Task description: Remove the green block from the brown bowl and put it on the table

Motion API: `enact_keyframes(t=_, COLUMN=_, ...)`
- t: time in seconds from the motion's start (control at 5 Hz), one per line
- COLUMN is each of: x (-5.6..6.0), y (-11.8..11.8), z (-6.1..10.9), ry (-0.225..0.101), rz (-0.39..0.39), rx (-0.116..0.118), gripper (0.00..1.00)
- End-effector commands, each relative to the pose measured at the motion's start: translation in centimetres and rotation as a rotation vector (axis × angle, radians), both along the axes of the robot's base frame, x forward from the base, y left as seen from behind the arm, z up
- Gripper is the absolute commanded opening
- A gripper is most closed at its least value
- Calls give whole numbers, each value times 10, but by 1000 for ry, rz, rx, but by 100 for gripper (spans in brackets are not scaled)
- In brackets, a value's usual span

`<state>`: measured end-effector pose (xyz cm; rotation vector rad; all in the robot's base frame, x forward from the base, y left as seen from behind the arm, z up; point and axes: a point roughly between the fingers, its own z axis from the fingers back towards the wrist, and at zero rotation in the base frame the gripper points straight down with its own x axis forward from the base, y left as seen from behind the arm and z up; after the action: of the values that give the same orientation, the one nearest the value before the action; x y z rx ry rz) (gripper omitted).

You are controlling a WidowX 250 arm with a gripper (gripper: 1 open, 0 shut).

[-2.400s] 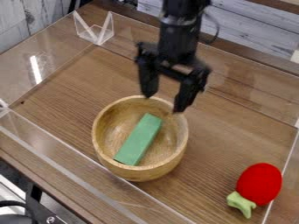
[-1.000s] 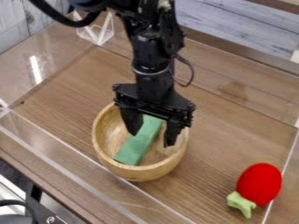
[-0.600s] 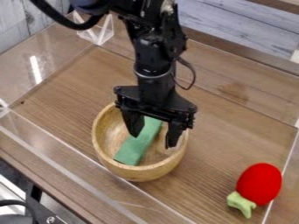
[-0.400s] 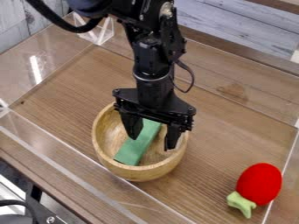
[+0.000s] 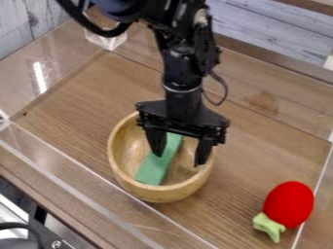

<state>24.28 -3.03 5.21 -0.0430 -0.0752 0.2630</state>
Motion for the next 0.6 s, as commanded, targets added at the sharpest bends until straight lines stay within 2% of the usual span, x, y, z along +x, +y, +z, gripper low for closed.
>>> enact_keyframes(t=0.0, x=10, y=4, z=8, ry=-51, rz=21, rx=-8, gripper=100)
enact_keyframes(t=0.2, x=9, y=9, z=6, ry=-53, rz=49, rx=-10, gripper=100)
enact_keyframes(t=0.4, x=12, y=12, z=13, ry=-54, rz=18, rx=-12, gripper=100)
